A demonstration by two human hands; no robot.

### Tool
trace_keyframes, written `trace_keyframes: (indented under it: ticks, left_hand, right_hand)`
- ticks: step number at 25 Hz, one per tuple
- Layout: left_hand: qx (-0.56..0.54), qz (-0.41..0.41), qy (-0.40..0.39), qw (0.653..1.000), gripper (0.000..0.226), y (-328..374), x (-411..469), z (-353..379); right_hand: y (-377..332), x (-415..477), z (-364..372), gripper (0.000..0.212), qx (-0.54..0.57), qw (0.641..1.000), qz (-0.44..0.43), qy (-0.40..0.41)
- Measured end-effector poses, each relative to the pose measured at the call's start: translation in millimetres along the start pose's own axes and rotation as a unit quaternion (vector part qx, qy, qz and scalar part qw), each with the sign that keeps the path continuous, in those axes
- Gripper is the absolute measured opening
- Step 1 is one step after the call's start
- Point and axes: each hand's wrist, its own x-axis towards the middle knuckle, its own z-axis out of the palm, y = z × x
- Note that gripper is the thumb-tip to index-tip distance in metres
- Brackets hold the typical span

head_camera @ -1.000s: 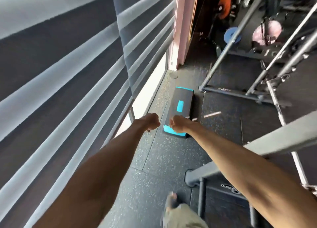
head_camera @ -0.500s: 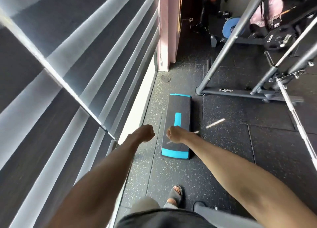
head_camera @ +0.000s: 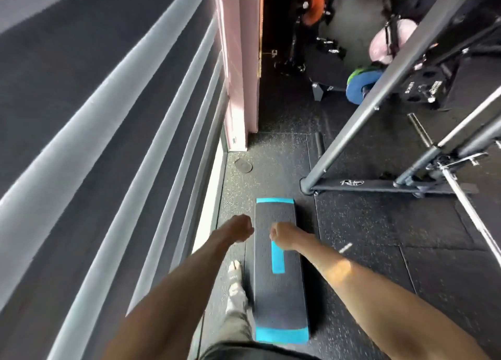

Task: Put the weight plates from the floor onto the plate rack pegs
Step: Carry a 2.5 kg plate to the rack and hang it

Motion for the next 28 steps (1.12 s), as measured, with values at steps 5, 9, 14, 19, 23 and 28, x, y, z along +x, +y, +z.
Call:
trace_keyframes:
  ticks: [5, 9, 14, 19, 23, 28]
  left_hand:
    - [0.050, 0.030, 0.005, 0.998, 0.030, -2.5, 132.5, -127.0]
    - [0.081, 0.081, 0.013, 0.993, 0.031, 17.7, 231.1, -212.5]
    - [0.122, 0.114, -0.018, 0.986, 0.033, 56.2, 353.6, -290.9]
    - [0.203, 0.116, -0.062, 0.970, 0.038, 92.0, 528.4, -361.0]
    - [0.241, 0.130, -0.081, 0.958, 0.037, 159.9, 658.7, -423.6]
    - [0.250, 0.204, -0.117, 0.939, 0.037, 268.1, 769.4, -491.8]
  right_hand:
    - [-15.7, 113.0, -133.5, 0.024, 0.069, 0.991, 0.064, 0.096]
    - [-15.5, 182.5, -230.9, 0.025, 0.106, 0.981, 0.075, 0.142]
    - [10.2, 291.7, -318.2, 0.028, 0.104, 0.985, 0.085, 0.106]
    - [70.3, 420.8, -409.1, 0.028, 0.126, 0.981, 0.103, 0.102]
    - [138.2, 503.3, -507.5, 0.029, 0.156, 0.970, 0.146, 0.115]
    - [212.2, 558.7, -618.3, 0.026, 0.170, 0.949, 0.210, 0.160]
